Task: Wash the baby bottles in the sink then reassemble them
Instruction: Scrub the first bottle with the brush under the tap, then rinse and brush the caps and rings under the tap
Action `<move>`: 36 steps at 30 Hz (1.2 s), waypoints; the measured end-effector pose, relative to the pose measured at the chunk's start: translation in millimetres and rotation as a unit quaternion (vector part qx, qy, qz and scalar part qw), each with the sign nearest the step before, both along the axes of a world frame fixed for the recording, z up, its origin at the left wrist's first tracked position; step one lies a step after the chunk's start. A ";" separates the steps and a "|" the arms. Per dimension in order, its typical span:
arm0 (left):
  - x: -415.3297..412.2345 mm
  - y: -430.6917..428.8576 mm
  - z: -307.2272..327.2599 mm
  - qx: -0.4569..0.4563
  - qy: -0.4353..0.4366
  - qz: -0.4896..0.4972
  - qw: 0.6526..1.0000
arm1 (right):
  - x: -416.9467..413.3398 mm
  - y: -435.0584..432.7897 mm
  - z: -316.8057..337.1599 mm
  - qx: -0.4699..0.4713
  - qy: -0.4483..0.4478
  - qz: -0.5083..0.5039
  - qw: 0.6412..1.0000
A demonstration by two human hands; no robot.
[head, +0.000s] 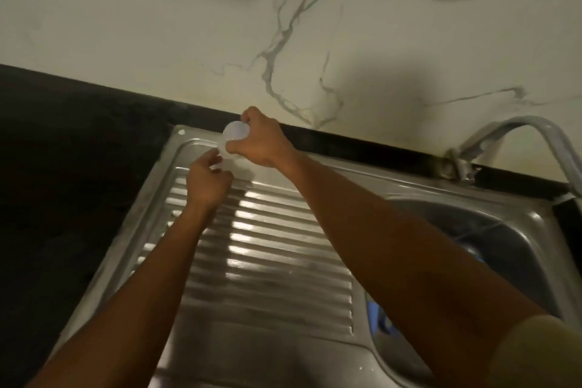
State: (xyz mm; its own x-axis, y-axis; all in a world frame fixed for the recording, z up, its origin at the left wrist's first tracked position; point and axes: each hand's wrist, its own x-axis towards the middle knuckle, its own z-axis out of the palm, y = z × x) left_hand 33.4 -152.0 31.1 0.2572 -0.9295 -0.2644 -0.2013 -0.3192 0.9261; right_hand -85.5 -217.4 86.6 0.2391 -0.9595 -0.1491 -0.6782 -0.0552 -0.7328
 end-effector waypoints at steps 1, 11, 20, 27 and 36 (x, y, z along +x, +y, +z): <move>10.6 -6.8 -5.4 0.008 0.029 0.009 1.000 | 11.6 -8.0 -4.1 -0.002 0.007 0.012 1.000; 41.8 -30.4 -43.3 0.035 -0.118 -0.013 0.992 | 52.0 -31.1 -33.9 0.010 0.007 0.045 0.999; 24.1 -21.8 -28.9 0.056 -0.178 0.022 0.982 | 42.8 -13.4 -42.0 0.056 0.008 0.022 0.998; -32.4 24.8 -36.9 -0.047 -0.377 -0.020 0.925 | -38.5 42.8 -58.8 0.020 0.019 -0.042 0.999; -209.8 89.7 -37.5 -0.205 -0.429 -0.292 0.830 | -215.3 159.9 -68.8 -0.070 0.127 -0.068 0.987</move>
